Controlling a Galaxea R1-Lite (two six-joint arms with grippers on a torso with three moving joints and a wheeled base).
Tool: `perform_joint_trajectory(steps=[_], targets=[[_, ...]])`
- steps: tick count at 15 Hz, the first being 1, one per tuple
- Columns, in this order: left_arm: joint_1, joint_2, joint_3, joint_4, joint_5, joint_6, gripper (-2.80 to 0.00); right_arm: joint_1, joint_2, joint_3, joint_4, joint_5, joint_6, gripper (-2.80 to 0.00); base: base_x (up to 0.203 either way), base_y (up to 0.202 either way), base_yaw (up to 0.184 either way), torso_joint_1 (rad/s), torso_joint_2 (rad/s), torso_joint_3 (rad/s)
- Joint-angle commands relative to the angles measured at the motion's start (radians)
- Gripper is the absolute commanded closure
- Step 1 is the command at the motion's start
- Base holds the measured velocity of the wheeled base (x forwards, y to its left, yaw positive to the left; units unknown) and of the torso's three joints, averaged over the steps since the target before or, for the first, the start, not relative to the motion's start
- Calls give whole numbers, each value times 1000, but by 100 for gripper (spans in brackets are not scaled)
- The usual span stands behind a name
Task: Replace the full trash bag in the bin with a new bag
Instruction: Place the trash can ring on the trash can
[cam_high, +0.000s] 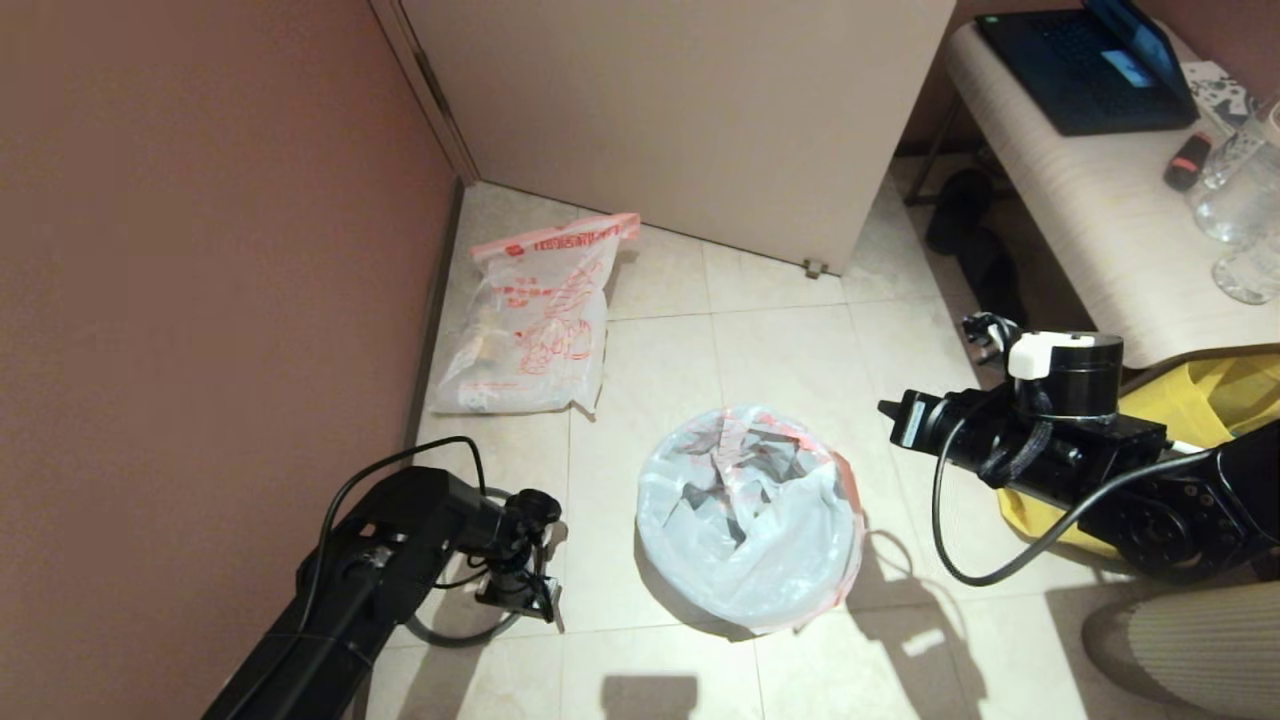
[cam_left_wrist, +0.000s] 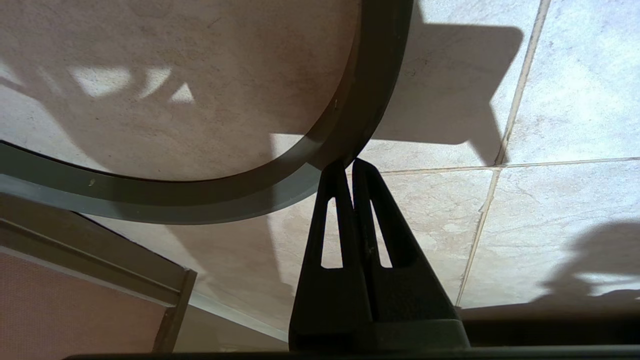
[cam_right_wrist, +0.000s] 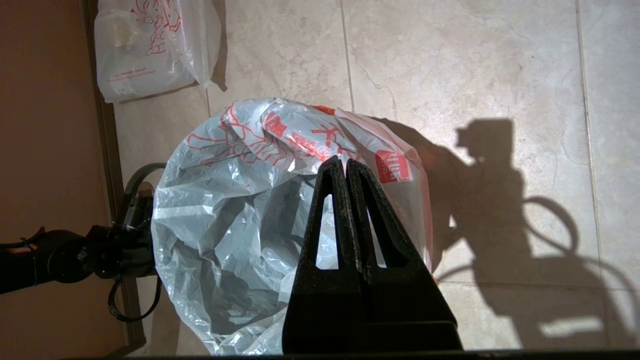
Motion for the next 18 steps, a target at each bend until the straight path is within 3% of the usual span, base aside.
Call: perform_joint_trajectory(steps=[1, 6, 9, 10, 13, 16, 18], targets=[[-22, -17, 0, 1, 4, -4, 0, 1, 5, 0, -4, 0, 2, 0, 0, 0, 0, 0, 0, 0], [-89, -94, 0, -4, -2, -37, 0, -1, 3, 0, -4, 1, 2, 0, 0, 0, 0, 0, 0, 0], [-70, -96, 0, -13, 2, -35, 0, -2, 0, -2, -5, 0, 2, 0, 0, 0, 0, 0, 0, 0], [-57, -95, 0, -18, 1, -36, -280, -4, 0, 0, -4, 0, 2, 0, 0, 0, 0, 0, 0, 0], [-19, -69, -1, -137, 0, -21, -280, -4, 3, 0, -6, 0, 2, 0, 0, 0, 0, 0, 0, 0], [1, -19, -6, -186, 0, 14, -280, -2, 8, 0, -6, 0, 0, 0, 0, 0, 0, 0, 0, 0], [30, 5, -9, -213, -1, 86, -280, -2, 12, 0, -6, 0, 0, 0, 0, 0, 0, 0, 0, 0]])
